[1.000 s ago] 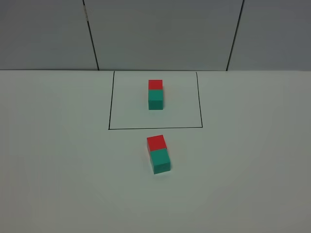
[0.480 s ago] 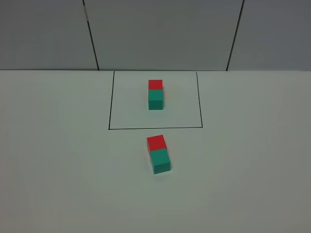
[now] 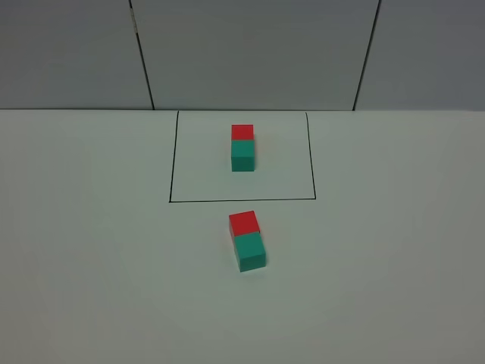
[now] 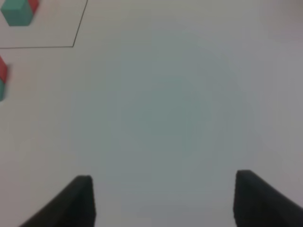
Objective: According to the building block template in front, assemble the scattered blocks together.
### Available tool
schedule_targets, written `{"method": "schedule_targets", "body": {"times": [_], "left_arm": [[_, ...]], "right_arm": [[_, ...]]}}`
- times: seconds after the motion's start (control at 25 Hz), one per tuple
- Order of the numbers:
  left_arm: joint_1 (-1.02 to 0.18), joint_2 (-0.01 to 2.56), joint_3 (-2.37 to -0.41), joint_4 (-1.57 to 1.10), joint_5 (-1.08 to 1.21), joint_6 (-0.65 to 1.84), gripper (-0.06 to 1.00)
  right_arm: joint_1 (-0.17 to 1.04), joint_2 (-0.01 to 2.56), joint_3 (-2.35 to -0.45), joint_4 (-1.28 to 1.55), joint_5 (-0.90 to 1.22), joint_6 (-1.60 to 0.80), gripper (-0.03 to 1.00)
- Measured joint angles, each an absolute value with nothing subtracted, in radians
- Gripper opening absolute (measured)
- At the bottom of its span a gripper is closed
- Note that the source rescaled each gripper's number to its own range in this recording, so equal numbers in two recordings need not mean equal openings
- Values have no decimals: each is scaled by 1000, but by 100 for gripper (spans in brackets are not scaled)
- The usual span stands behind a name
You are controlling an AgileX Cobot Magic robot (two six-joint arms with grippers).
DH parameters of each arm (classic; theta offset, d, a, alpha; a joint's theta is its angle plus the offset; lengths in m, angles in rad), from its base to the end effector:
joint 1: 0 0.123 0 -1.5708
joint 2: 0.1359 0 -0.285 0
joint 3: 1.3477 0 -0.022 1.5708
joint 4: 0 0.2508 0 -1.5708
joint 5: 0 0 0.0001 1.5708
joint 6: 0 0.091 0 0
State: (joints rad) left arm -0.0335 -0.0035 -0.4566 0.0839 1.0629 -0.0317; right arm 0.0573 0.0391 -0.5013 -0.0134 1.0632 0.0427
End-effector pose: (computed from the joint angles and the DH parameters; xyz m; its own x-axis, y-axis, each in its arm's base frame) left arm -0.0006 0.0067 0.2652 -0.4917 0.0256 -0.8704 -0.0258 0.9987 0.0440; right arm 0.0010 -0.0010 0.2775 -0.4920 0.0080 -0.8705 -0.0293 0.9992 0.0258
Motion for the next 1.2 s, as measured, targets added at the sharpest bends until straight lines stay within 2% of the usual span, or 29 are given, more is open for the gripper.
{"method": "schedule_targets", "body": {"times": [0.68,1.2], "left_arm": [[-34,-3,-457,84,1063,-32,79],[-34,-3,-457,84,1062,-32,79]], "right_arm": [[57,39,-501,-13,1063,43,58],[-1,39,-501,-13,1063,50,58]]}}
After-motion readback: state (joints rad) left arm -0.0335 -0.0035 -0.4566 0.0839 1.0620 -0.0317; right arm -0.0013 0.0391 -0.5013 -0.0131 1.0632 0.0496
